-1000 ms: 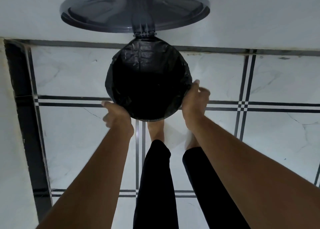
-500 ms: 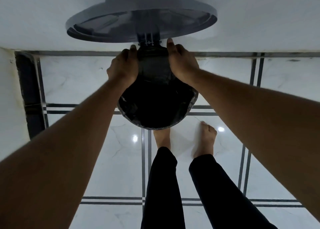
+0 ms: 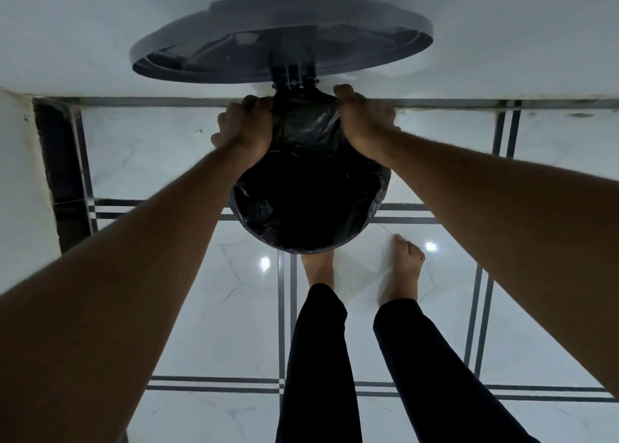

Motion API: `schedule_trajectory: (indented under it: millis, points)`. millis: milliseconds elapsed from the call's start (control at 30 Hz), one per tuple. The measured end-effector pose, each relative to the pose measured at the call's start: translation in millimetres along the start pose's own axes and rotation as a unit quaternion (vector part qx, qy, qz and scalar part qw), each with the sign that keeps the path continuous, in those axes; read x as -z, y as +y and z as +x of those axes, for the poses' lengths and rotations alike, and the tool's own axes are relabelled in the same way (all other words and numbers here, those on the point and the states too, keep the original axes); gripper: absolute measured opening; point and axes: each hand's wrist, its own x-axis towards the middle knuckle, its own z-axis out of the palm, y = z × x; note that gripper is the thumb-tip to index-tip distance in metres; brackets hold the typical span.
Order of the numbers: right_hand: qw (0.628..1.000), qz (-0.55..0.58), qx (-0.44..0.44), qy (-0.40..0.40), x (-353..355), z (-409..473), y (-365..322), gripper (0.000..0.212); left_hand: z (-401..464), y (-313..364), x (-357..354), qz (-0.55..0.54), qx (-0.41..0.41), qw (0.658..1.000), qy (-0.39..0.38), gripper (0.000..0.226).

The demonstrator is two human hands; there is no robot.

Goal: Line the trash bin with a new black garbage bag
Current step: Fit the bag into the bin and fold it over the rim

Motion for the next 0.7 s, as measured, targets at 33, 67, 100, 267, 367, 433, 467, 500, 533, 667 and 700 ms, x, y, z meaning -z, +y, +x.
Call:
schedule_trajectory:
  millis: [33,67,100,267,367,433,467,500,533,667,700]
  points:
    - [1.000,-0.003,0.003,0.004,0.4,1.4,2.2,0.061,-0.6,-5.3,-1.4,-0.015,-0.011,0.999,0.029,0.043]
    - [1.000,0.000,0.008,0.017,0.0,2.2,5.0,0.060,-2.1,-10.5,-3.3,-0.032,-0.018,0.997,0.062,0.041]
    - [0.999,0.013,0.009,0.039,-1.0,2.9,8.2,0.057,-5.0,-16.0,-5.5,-0.044,-0.028,0.993,0.106,0.038]
    - [0.987,0.096,0.012,0.125,-7.7,-14.4,23.1,0.056,-50.3,-39.8,-12.6,0.034,-0.269,0.936,0.223,0.030]
    - [0.986,0.092,0.025,0.140,-17.7,-23.3,42.2,0.063,-79.6,-58.3,-51.9,0.207,-0.332,0.919,-0.042,0.052]
    - [0.985,0.076,0.041,0.153,-18.1,-30.2,47.9,0.058,-84.7,-65.4,-71.0,0.360,-0.286,0.868,-0.188,0.073]
    - [0.984,0.063,0.048,0.159,-18.9,-29.6,49.8,0.055,-79.7,-68.7,-79.4,0.360,-0.246,0.875,-0.211,0.070]
    - [0.984,0.050,0.056,0.163,-20.2,-26.5,53.5,0.053,-74.8,-70.5,-86.9,0.322,-0.201,0.902,-0.203,0.061]
    - [0.983,0.038,0.064,0.168,-23.2,-23.4,57.8,0.051,-67.1,-74.0,-96.7,0.276,-0.180,0.929,-0.166,0.054]
    - [0.972,0.016,0.091,0.215,-34.6,-11.9,75.2,0.047,-22.5,-65.2,-131.3,0.109,-0.025,0.987,-0.114,0.074]
    - [0.970,0.018,0.093,0.224,-35.3,-8.5,79.0,0.047,-11.0,-61.4,-141.7,0.111,0.002,0.986,-0.121,0.078]
